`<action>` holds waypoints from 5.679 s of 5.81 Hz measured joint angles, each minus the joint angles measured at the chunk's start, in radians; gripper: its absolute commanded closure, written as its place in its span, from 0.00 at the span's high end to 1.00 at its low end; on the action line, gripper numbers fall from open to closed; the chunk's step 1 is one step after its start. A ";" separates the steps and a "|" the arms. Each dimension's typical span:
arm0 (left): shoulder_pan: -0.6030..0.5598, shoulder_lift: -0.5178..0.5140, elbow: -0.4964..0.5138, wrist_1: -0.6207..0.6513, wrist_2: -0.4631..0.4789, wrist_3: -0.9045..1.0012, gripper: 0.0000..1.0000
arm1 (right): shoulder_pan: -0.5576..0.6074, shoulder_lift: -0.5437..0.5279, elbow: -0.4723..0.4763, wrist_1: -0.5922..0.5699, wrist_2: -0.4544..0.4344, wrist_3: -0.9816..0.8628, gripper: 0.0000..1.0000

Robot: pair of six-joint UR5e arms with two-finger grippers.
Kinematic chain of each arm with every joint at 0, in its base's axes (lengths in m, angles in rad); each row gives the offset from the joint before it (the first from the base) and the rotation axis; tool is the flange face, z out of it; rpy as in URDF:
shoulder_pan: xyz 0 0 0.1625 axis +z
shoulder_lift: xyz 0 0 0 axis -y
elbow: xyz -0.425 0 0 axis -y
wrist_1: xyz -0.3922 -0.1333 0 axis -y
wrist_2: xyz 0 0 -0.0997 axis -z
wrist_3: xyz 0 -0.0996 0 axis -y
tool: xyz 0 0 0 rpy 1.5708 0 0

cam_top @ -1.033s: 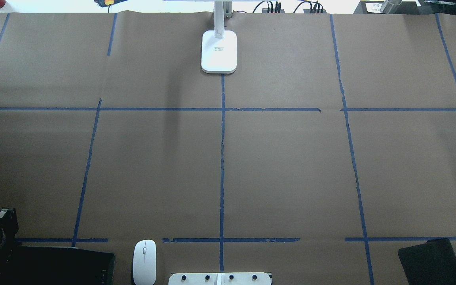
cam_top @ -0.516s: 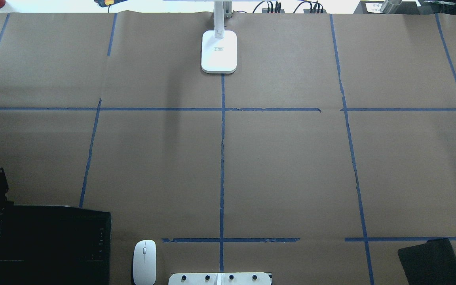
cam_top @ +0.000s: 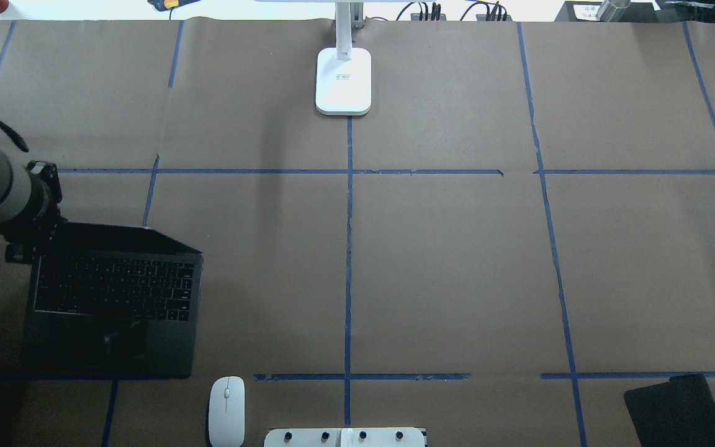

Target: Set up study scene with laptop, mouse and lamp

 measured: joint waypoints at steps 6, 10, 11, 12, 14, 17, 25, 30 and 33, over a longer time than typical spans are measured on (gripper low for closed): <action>-0.032 -0.521 0.491 -0.010 -0.026 -0.070 0.00 | 0.000 0.005 0.006 0.000 0.007 -0.001 1.00; 0.080 -0.766 0.790 -0.193 -0.037 -0.242 0.00 | 0.000 0.000 0.035 -0.009 0.006 -0.001 1.00; 0.083 -0.776 0.811 -0.218 -0.036 -0.246 0.00 | 0.000 -0.002 0.036 -0.009 0.006 -0.001 1.00; 0.083 -0.779 0.817 -0.234 -0.034 -0.245 0.00 | 0.000 -0.003 0.036 -0.009 0.006 -0.001 1.00; 0.079 -0.776 0.830 -0.278 -0.030 -0.237 0.60 | 0.000 -0.003 0.036 -0.009 0.006 -0.002 1.00; 0.046 -0.767 0.833 -0.314 -0.031 -0.226 1.00 | 0.000 -0.001 0.035 -0.010 0.006 0.000 1.00; 0.262 -0.224 0.028 -0.130 -0.104 0.591 1.00 | -0.282 -0.164 0.156 0.467 0.001 0.661 1.00; 0.385 -0.147 -0.047 -0.138 -0.063 0.694 1.00 | -0.804 -0.336 0.305 0.698 -0.198 1.128 1.00; 0.390 -0.150 -0.063 -0.140 -0.062 0.693 1.00 | -1.111 -0.475 0.320 0.895 -0.412 1.365 1.00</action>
